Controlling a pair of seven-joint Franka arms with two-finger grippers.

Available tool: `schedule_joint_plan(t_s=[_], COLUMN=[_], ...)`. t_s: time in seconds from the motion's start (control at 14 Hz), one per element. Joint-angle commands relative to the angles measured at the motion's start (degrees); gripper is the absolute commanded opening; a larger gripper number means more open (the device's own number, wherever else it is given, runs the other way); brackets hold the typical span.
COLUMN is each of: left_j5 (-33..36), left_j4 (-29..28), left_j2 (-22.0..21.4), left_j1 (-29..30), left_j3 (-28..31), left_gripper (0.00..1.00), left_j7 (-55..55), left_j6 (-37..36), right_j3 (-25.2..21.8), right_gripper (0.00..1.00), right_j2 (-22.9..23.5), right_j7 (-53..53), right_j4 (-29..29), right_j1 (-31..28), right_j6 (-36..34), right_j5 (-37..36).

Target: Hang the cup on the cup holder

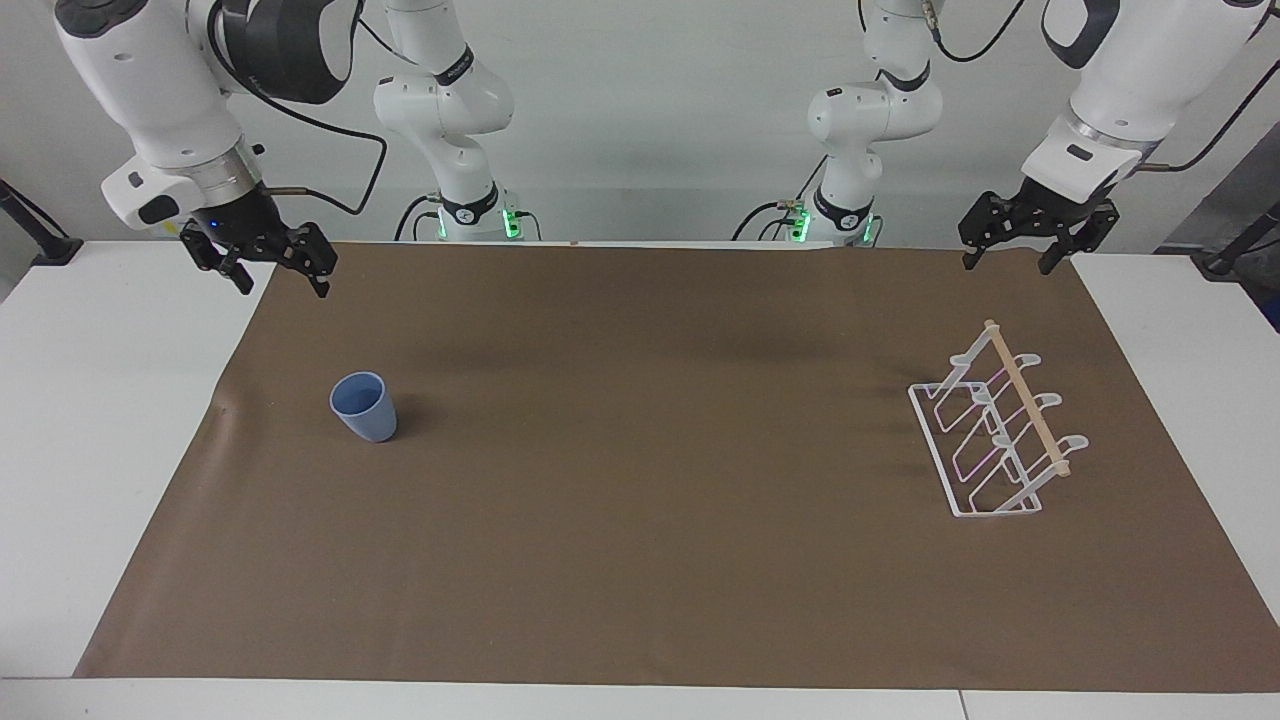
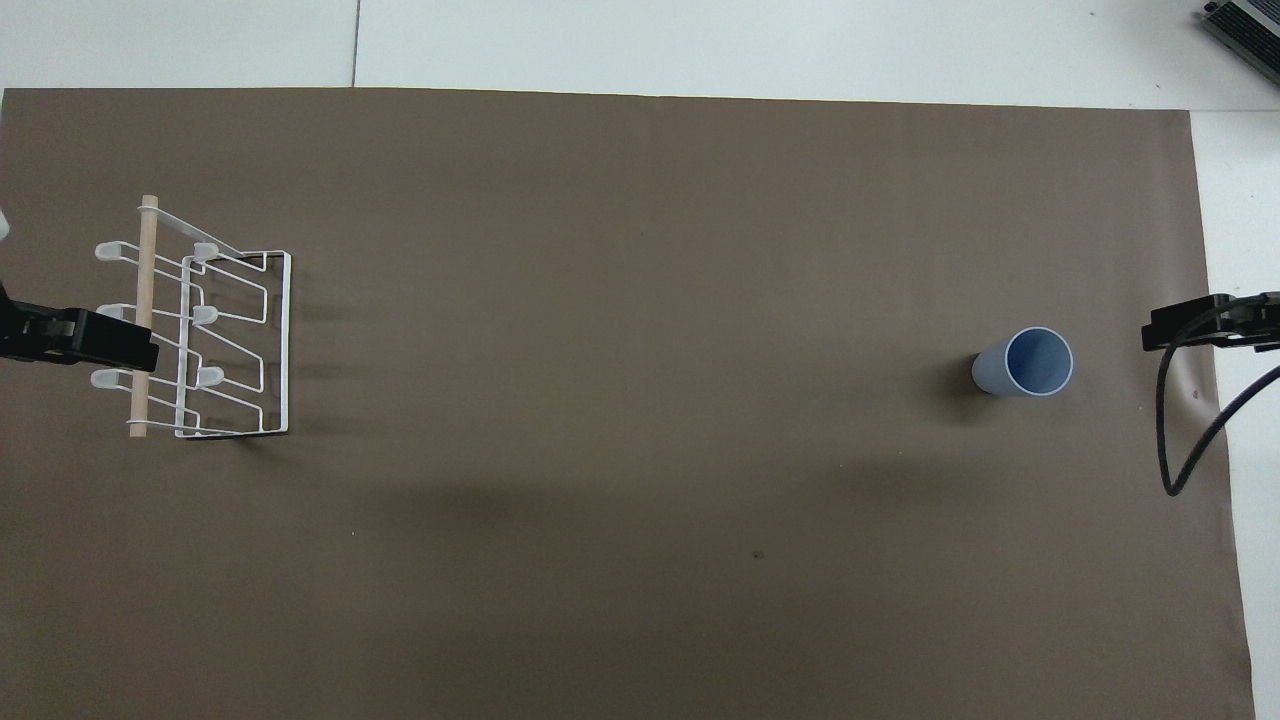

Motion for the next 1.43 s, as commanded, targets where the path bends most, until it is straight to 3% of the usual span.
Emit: schedule_joint_plan(t_s=[0.0, 0.71, 1.36], left_j5=[-0.6, -0.6, -0.6], left_j4=[-1.2, -1.4, -1.8], left_j2=[-0.8, -0.9, -1.0], left_j1=[0.2, 0.0, 0.0], left_j3=[0.0, 0.0, 0.0], left_gripper=[1.0, 1.0, 1.0], left_j7=[0.7, 0.2, 0.1], left_j6=[0.8, 0.8, 0.8], right_j3=[0.5, 1.6, 4.0], right_gripper=[1.0, 1.0, 1.0], right_j2=[-3.1, -2.4, 3.3], right_j7=[-1.2, -1.7, -1.7], right_j4=[-6.4, -18.5, -24.3], right_j1=[-0.1, -0.1, -0.1], right_j6=[5.2, 20.2, 29.7], right_j5=[0.5, 0.6, 1.3])
